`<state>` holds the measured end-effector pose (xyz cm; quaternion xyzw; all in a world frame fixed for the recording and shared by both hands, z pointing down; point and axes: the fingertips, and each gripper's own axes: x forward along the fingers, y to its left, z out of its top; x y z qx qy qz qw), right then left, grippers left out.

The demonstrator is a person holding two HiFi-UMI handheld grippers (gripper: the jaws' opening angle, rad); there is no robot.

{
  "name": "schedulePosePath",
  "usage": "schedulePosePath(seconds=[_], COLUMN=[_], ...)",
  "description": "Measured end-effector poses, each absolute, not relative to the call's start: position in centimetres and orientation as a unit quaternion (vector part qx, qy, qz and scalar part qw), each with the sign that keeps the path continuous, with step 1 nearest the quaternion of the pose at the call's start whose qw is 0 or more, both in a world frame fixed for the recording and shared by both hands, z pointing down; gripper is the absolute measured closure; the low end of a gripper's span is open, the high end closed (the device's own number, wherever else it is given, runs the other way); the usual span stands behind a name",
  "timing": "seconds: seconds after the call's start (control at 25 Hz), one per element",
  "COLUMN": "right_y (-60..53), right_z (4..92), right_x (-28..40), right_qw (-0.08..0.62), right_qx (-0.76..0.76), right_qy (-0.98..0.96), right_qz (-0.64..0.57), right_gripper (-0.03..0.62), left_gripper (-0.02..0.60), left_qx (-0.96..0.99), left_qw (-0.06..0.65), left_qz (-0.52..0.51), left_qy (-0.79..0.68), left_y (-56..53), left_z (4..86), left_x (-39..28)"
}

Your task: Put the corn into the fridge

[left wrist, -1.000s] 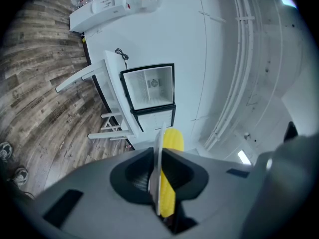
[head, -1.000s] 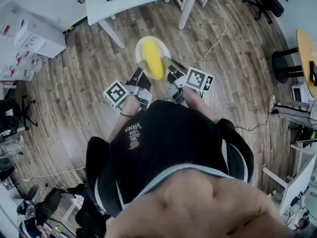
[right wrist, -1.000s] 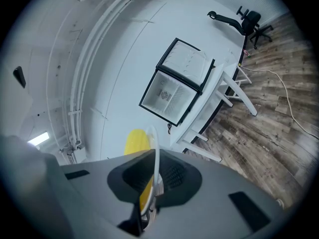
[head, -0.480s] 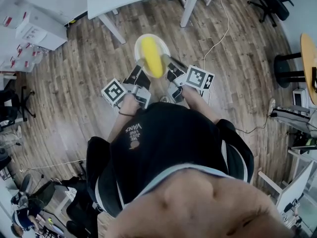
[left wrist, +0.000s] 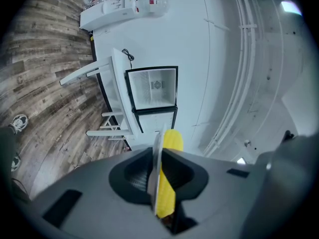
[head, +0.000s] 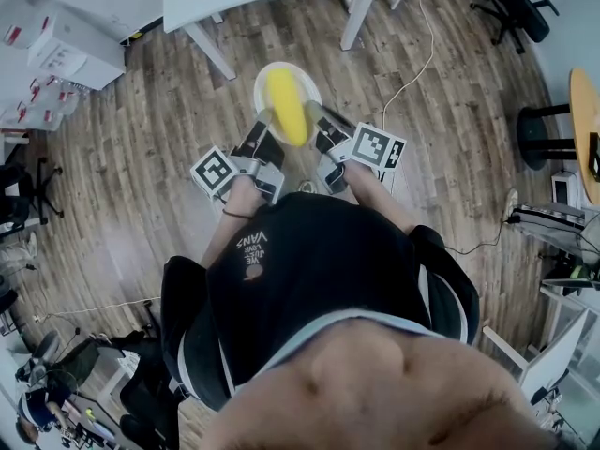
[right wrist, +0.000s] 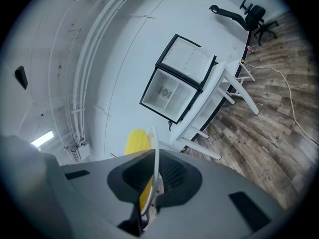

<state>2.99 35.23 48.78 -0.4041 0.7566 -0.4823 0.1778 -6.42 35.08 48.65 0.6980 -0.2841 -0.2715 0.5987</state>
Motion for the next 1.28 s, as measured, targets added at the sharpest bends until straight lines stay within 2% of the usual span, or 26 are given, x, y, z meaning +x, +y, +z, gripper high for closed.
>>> schedulePosePath(seconds=[1.28], right_y=[20.4], right_z=[48.7], right_x=[0.0], right_qw=[0.187], right_qx=[-0.437], right_qy=[0.738], right_qz=[-0.48], right_gripper=[0.566], left_gripper=[0.537], left_qx=[0.699], left_qw=[0.62], left_qz=[-0.242], left_qy=[-0.26], left_y=[19.6], left_z=[48.8], left_x=[-9.4])
